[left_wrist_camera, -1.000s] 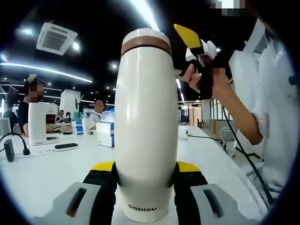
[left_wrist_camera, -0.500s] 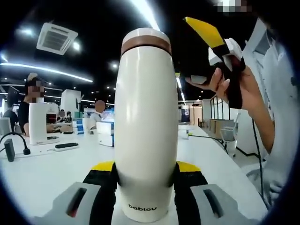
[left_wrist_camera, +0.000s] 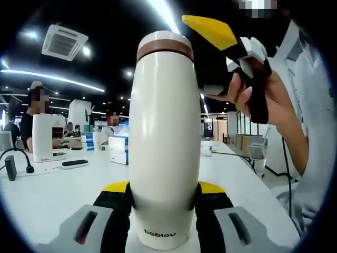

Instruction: Grasp the water cup twist off the cup lid place the cup lid on the table

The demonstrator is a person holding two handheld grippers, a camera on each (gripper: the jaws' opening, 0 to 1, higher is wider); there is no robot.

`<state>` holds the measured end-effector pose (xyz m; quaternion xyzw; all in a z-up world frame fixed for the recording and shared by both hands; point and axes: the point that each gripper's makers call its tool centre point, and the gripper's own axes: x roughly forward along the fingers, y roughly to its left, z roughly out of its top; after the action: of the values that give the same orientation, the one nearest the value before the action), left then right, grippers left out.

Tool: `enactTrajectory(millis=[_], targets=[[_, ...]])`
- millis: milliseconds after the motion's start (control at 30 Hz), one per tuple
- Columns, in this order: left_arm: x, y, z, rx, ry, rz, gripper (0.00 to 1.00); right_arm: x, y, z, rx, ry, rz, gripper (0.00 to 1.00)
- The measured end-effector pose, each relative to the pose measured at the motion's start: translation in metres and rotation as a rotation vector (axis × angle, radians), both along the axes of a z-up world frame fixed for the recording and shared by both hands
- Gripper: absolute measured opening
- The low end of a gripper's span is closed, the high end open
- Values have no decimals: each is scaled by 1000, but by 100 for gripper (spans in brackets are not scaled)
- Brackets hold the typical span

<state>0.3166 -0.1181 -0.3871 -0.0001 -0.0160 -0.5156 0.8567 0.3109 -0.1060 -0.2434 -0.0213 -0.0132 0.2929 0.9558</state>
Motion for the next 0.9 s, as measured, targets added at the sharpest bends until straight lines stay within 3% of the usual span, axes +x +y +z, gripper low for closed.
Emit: enactTrajectory(millis=[467,667,900], targets=[[1,-1,0,8,-10,-3,49,11,11,-4,8,53,18,49],[0,-2,0,7,-10,-4,49,11,8,-3,-4,58,36,48],[-2,-4,0,4,-7,-13,49,9,10,-4,-14,67,148,48]])
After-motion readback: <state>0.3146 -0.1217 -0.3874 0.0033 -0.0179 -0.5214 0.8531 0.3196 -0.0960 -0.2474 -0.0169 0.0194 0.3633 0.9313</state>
